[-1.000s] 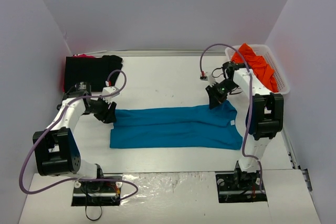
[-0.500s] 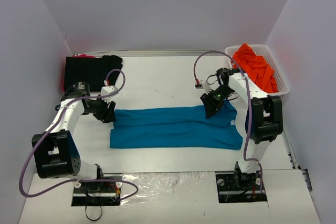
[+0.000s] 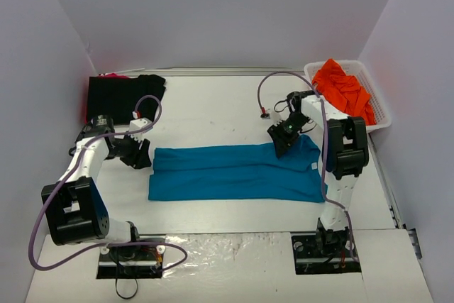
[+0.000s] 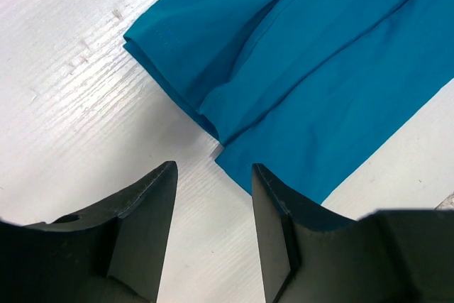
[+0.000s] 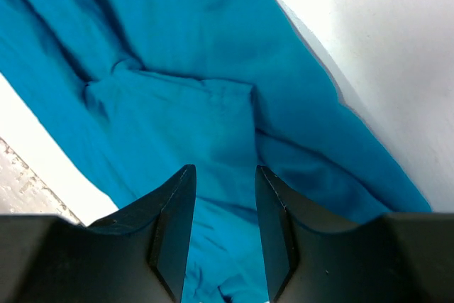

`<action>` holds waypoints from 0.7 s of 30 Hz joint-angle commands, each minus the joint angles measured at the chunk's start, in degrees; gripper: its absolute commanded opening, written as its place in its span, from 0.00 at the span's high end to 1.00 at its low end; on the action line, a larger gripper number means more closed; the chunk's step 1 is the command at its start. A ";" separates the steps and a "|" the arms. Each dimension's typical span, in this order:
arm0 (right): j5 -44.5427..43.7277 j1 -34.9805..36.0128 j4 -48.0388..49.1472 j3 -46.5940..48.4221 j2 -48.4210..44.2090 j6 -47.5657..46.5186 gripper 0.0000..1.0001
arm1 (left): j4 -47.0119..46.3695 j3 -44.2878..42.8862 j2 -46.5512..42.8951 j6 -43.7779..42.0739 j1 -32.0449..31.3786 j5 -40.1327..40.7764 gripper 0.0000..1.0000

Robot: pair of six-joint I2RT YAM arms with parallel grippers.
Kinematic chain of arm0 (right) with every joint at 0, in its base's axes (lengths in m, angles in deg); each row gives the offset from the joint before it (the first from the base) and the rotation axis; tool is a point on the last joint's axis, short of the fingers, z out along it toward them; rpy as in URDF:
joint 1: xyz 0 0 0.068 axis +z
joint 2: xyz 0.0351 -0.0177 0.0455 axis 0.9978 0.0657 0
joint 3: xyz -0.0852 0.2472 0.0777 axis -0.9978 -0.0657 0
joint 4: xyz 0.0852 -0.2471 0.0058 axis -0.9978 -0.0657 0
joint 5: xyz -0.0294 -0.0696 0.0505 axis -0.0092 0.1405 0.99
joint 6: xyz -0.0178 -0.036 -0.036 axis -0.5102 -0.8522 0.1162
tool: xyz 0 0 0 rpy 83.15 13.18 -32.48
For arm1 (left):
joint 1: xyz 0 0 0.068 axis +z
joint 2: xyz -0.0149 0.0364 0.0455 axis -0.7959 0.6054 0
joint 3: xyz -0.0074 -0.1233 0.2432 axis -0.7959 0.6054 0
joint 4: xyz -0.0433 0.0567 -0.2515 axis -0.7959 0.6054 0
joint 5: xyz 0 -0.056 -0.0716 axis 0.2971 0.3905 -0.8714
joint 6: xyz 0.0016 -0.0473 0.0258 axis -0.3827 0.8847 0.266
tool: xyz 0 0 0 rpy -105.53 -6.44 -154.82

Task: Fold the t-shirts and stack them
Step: Fold the other side of the tshirt into a rectangle

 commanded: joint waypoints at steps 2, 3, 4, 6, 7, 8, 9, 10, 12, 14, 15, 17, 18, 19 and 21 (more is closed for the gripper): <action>-0.61 -0.67 -1.99 1.76 1.66 -0.80 0.65 | 0.77 -1.31 -2.11 -0.98 0.51 -1.48 0.55; -0.52 -0.67 -1.90 1.67 1.92 -0.98 0.65 | 0.60 -1.22 -2.20 -0.97 0.51 -1.48 0.55; -0.52 -0.75 -1.81 1.58 2.45 -1.06 0.64 | 0.51 -1.13 -2.12 -0.97 0.51 -1.31 0.55; -0.34 -0.84 -1.55 1.23 2.98 -1.33 0.64 | 0.51 -1.04 -1.68 -1.24 0.51 -1.22 0.55; -0.34 -0.84 -1.54 1.06 3.50 -1.50 0.64 | 0.60 -1.04 -1.50 -1.33 0.51 -1.05 0.55; -0.25 -0.84 -1.46 0.97 3.68 -1.50 0.64 | 0.86 -1.04 -1.33 -1.33 0.51 -0.96 0.55; -0.17 -0.84 -1.46 0.71 3.85 -1.59 0.64 | 0.86 -1.04 -1.15 -1.41 0.51 -0.96 0.55; 0.10 -0.84 -1.37 0.53 4.03 -1.68 0.64 | 0.78 -0.96 -1.15 -1.41 0.51 -0.96 0.55; 0.27 -0.84 -1.28 0.35 3.95 -1.77 0.64 | 0.42 -0.69 -1.15 -1.24 0.51 -1.04 0.55; 0.36 -0.93 -1.11 0.00 3.94 -1.77 0.66 | 0.69 -0.78 -1.15 -1.24 0.60 -1.40 0.55; 0.36 -0.84 -1.02 -0.17 3.86 -1.68 0.66 | 0.69 -0.78 -1.24 -1.24 0.60 -1.40 0.55; 0.27 -0.84 -0.93 -0.52 3.86 -1.68 0.78 | 0.77 -0.69 -1.41 -1.15 0.60 -1.66 0.55; 0.19 -0.84 -0.84 -0.53 3.86 -1.59 0.89 | 0.77 -0.52 -1.76 -1.24 0.60 -1.66 0.55; 0.27 -0.84 -0.93 -0.61 3.68 -1.59 0.94 | 0.77 -0.43 -1.85 -1.24 0.60 -1.66 0.55; 0.80 -0.84 -0.84 -0.70 3.42 -1.42 1.00 | 0.77 -0.34 -2.20 -1.24 0.60 -1.75 0.55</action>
